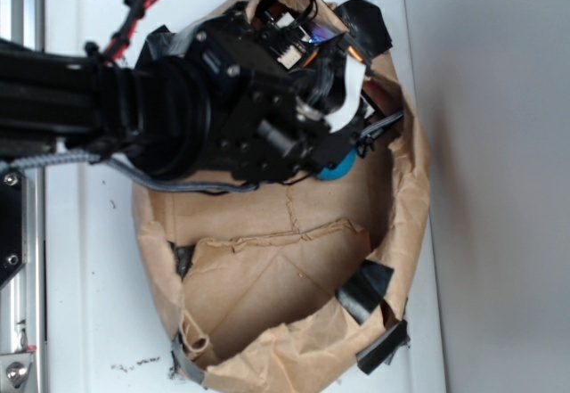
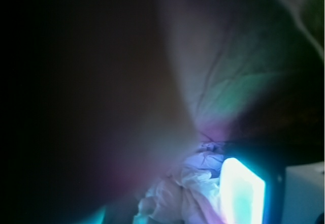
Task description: Grab the white paper.
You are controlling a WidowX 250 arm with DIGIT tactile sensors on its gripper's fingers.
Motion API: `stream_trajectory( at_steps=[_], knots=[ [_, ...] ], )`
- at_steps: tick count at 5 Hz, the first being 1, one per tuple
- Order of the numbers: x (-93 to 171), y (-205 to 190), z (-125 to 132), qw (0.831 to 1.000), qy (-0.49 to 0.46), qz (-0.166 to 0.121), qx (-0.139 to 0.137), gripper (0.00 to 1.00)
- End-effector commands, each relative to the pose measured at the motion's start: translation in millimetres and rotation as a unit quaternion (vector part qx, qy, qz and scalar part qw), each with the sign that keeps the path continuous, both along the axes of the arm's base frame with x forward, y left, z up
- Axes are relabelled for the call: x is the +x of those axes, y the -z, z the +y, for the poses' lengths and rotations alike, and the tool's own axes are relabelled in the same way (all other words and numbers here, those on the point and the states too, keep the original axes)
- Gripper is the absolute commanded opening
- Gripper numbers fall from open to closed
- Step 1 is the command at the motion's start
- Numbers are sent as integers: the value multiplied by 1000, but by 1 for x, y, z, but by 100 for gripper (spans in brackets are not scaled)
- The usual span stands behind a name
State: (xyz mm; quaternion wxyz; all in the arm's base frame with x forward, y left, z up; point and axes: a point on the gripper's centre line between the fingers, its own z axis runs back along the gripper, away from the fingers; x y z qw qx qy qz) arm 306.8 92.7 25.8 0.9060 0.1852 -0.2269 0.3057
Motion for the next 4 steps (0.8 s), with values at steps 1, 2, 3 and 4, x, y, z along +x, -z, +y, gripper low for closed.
stream_trajectory(
  at_steps=[1, 2, 3, 4],
  knots=[
    [-17, -7, 1, 1000, 2, -6, -28, 0],
    [-15, -19, -4, 999, 4, -11, -46, 0],
    [-14, -32, -6, 998, 6, -15, -67, 0],
    [-19, -55, -12, 994, 17, -18, -105, 0]
  ],
)
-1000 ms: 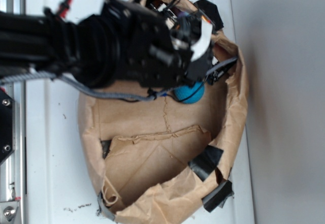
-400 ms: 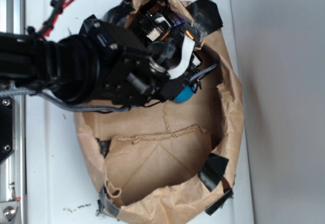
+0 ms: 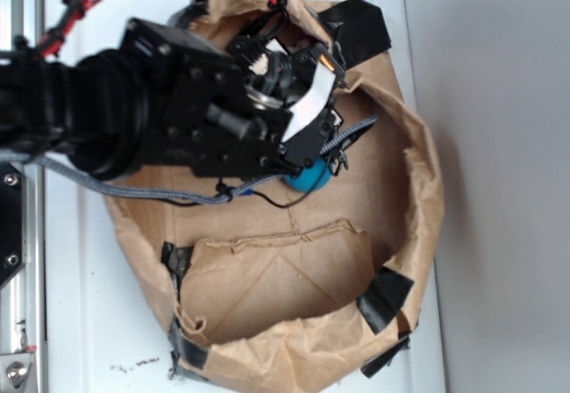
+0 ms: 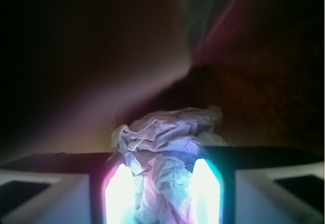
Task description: Grab the white paper.
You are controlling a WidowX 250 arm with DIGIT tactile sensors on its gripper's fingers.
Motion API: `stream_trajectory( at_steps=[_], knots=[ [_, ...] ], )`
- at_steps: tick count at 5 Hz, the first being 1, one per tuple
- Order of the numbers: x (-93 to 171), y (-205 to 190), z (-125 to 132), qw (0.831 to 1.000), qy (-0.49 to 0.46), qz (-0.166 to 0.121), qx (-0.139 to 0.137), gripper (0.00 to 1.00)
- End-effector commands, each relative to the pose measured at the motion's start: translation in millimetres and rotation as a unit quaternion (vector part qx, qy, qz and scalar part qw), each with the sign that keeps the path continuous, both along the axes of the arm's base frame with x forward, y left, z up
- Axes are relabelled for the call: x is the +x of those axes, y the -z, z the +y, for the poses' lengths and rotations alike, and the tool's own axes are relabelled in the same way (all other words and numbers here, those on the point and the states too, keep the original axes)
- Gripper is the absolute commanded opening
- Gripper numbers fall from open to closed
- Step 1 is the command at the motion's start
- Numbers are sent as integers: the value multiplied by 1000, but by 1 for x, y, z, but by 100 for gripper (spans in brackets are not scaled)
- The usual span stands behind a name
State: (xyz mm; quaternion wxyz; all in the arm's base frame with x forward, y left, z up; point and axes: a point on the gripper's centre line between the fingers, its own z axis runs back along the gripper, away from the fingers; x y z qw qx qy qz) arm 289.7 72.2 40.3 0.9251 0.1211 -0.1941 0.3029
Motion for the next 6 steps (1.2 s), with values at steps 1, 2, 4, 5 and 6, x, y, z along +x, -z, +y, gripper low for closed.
stream_trajectory(
  at_steps=[1, 2, 4, 5, 6],
  knots=[
    [-8, -66, 3, 996, 19, -33, -83, 0],
    [-12, -79, -4, 990, 77, -19, -117, 0],
    [-23, -98, -27, 963, 218, 53, -152, 0],
    [-21, -96, -33, 960, 239, 63, -127, 0],
    [-17, -86, -39, 978, 205, 43, -15, 67]
  ],
)
